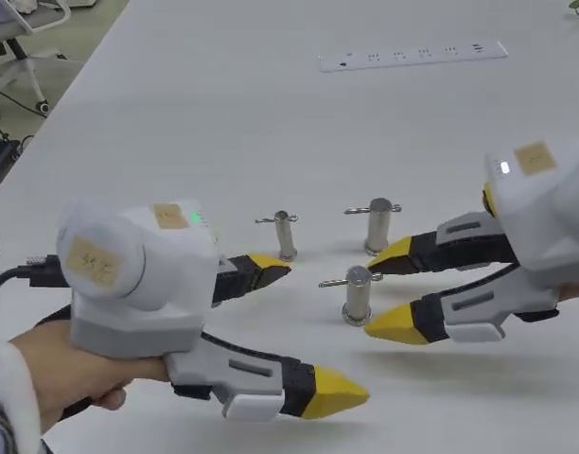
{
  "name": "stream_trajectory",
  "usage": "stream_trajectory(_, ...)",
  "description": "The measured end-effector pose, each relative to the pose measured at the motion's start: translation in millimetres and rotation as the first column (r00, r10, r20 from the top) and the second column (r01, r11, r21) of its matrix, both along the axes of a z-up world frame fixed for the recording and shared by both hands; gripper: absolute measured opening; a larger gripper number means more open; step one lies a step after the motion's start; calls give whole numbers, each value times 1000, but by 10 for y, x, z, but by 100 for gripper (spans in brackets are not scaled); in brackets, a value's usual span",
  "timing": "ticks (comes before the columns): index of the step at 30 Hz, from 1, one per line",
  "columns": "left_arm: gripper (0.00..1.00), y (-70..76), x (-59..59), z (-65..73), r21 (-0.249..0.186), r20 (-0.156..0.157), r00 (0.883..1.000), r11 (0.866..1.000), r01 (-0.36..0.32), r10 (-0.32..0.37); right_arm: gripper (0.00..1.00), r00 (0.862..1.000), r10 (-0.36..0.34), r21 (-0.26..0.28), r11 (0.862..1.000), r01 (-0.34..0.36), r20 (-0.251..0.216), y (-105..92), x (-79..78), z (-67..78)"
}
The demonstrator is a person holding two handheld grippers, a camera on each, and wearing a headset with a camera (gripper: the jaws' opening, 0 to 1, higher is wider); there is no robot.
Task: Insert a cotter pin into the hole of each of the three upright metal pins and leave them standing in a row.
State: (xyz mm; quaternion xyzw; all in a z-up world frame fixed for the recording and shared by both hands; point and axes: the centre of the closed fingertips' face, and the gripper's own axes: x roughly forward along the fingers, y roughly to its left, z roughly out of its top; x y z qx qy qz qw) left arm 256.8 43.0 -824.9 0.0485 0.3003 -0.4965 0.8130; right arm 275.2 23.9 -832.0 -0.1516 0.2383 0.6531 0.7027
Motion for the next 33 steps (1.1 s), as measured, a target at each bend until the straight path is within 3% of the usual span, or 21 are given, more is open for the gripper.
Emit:
stream_trajectory(8,99,102,-8,107,-1,15,999,999,-38,38,36,1000,14,26,1000,-14,-5,77,17,-52)
stream_trajectory(12,99,198,22,109,39,37,998,997,-61,60,33,1000,14,37,999,-13,-24,93,35,-102)
stream_trajectory(16,99,242,30,192,15,42,995,996,-91,91,26,999,26,40,999,-26,-24,127,26,-136)
stream_trajectory(21,99,287,-2,201,41,47,995,995,-91,89,23,999,32,50,998,-31,-27,171,16,-149)
stream_trajectory(33,94,404,14,216,61,67,990,990,-130,126,15,998,56,47,997,-57,15,167,63,-158)
